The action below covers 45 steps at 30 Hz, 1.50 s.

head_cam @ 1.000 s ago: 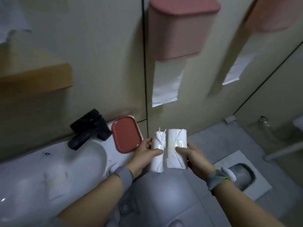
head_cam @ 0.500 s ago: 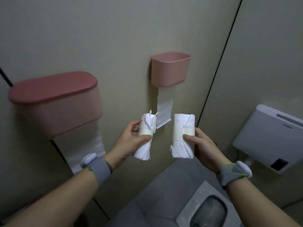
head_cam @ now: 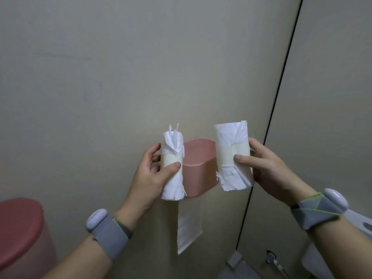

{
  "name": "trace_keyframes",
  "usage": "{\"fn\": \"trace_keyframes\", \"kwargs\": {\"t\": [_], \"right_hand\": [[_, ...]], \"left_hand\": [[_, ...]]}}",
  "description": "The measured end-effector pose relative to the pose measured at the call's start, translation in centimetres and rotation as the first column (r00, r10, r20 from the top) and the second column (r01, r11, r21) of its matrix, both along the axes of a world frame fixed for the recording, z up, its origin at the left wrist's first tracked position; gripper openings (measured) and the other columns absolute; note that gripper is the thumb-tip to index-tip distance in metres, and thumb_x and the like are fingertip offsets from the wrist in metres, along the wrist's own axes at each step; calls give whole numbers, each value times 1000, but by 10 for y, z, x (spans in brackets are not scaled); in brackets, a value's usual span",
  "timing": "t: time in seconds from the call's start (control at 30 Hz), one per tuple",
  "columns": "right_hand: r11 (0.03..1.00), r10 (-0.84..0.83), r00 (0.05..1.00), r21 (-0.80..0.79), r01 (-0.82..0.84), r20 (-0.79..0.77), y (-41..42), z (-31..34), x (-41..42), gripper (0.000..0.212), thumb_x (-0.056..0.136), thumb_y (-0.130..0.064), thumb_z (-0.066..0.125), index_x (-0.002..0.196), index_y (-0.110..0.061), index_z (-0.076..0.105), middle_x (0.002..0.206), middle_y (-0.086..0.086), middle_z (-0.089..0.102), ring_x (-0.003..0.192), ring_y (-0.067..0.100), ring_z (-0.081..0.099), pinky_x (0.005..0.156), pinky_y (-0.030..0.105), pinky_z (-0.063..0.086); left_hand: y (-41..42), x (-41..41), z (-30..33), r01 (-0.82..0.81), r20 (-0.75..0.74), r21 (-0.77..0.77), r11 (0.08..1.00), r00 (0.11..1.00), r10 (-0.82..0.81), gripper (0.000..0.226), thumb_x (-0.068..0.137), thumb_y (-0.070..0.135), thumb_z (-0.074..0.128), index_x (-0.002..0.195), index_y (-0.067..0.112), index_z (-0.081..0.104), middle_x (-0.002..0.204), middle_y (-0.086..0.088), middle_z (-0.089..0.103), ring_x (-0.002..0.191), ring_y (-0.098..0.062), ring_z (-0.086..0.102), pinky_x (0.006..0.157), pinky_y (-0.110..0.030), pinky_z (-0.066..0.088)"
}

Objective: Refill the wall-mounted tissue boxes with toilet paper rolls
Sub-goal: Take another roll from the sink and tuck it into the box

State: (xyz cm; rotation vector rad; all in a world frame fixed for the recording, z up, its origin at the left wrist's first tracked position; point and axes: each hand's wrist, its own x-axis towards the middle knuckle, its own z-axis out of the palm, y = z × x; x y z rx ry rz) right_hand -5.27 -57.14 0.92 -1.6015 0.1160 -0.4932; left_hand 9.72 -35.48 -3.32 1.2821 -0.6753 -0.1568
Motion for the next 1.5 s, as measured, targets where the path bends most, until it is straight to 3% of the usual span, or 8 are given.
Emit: {"fn": "trace_keyframes", "kwargs": {"t": [0.13, 0.27, 0.4, 0.57, 0.77, 0.97, 1.27, 1.5], "right_hand": [[958, 82, 997, -274, -80, -4, -26, 43, 50, 47, 79, -19, 71, 124, -18, 57, 119, 4, 69, 110, 26, 66, 91, 39, 55], [813, 165, 985, -559, -164, -50, -45, 72, 92, 43, 80, -22, 78, 118, -31, 60, 114, -3, 69, 106, 18, 67, 92, 45, 55], [425, 168, 972, -878, -222, -164, -57, 71, 140, 42, 75, -31, 79, 112, -35, 59, 104, -16, 66, 97, 11, 63, 89, 40, 53], [-72, 201, 927, -949, -307, -316, -52, 46, 178, 50, 70, -39, 73, 116, -34, 55, 106, -12, 63, 94, 15, 59, 80, 35, 50], [-398, 377, 886, -911, -109, -271, -48, 30, 192, 39, 76, -37, 61, 113, -27, 52, 107, -4, 58, 92, 26, 61, 64, 30, 36], [-483, 583, 790, -863, 149, -190, -53, 12, 200, 26, 79, -37, 54, 99, -21, 53, 96, -2, 61, 91, 24, 57, 60, 33, 42], [-550, 645, 687, -827, 114, -335, -60, 3, 212, 39, 90, -34, 56, 113, -18, 29, 106, 5, 47, 87, 29, 53, 60, 42, 49], [-542, 567, 690, -834, -101, -451, -62, 11, 214, 41, 92, -41, 54, 124, -20, 39, 116, 1, 45, 95, 24, 51, 74, 40, 47]], "left_hand": [[-10, 24, 2, -74, 72, 4, 997, 995, 74, 59, 72, 10, 79, 122, 29, 53, 116, 6, 66, 94, -1, 70, 73, -15, 54], [0, 36, -7, -169, 74, 33, 985, 983, 167, 74, 56, 35, 81, 125, 31, 55, 119, 5, 67, 102, -14, 70, 77, -22, 57], [-4, 35, -16, -292, 106, 65, 954, 953, 285, 71, 57, 39, 80, 123, 39, 56, 120, 2, 65, 100, -21, 70, 83, -34, 59], [-16, 30, -16, -388, 137, 91, 917, 917, 374, 73, 56, 38, 80, 125, 39, 55, 122, 2, 64, 100, -21, 69, 85, -30, 58], [-28, 18, -21, -516, 163, 111, 849, 853, 497, 70, 57, 40, 79, 122, 46, 55, 121, 13, 65, 102, -16, 69, 89, -30, 57], [-30, 2, -24, -556, 186, 161, 816, 829, 528, 68, 56, 41, 80, 118, 54, 56, 119, 8, 64, 101, -21, 68, 88, -36, 58], [-27, -8, -27, -576, 217, 228, 785, 816, 535, 70, 58, 42, 79, 123, 51, 54, 124, 7, 63, 104, -19, 67, 92, -42, 56], [-23, -10, -22, -573, 244, 259, 777, 817, 522, 71, 58, 44, 78, 124, 51, 54, 120, 11, 63, 102, -17, 67, 89, -37, 56]]}}
